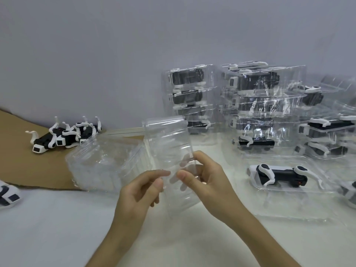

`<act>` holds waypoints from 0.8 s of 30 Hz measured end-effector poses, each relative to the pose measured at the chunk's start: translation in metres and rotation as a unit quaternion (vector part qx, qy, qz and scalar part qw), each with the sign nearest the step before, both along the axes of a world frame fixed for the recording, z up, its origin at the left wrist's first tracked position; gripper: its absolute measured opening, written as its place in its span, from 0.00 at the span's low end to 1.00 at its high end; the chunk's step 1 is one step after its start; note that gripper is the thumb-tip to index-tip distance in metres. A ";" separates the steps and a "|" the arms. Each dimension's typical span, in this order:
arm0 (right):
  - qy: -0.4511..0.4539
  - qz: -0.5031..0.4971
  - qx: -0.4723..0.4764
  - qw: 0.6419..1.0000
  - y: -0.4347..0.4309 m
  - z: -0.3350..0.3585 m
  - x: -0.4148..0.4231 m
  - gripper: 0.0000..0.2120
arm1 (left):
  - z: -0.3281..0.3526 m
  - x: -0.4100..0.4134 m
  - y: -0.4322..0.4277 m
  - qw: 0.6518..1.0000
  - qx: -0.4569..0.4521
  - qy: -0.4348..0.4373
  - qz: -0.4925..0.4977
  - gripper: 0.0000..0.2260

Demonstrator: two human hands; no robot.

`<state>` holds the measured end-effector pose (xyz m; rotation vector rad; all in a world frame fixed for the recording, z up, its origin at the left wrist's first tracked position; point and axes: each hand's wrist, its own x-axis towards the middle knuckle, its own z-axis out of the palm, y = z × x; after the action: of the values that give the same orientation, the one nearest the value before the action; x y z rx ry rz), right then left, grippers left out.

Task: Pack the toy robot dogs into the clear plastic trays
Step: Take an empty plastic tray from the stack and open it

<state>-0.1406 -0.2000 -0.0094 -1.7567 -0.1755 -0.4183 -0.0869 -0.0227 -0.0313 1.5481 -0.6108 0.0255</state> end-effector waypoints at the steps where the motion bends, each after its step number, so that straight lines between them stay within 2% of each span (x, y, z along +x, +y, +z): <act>1: 0.002 -0.003 -0.002 1.000 0.002 0.000 0.000 0.06 | 0.001 0.001 0.001 1.000 0.000 -0.001 0.001 0.15; 10: 0.002 -0.037 -0.038 0.999 0.002 0.002 -0.002 0.08 | 0.002 0.003 0.002 1.000 -0.007 0.011 0.009 0.04; 16: -0.003 -0.048 -0.031 0.998 0.000 0.002 -0.002 0.09 | -0.002 0.009 0.004 0.999 -0.038 0.032 0.002 0.12; 22: -0.027 -0.097 -0.006 0.995 -0.008 0.002 0.000 0.08 | -0.004 0.016 0.006 0.994 -0.072 0.083 0.001 0.15; 24: -0.030 -0.106 0.014 0.994 -0.011 0.001 0.001 0.07 | -0.003 0.018 0.009 0.992 -0.082 0.100 -0.005 0.11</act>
<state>-0.1392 -0.2109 -0.0080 -1.7434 -0.0251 -0.6248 -0.0685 -0.0136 -0.0343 1.3680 -0.4457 -0.0838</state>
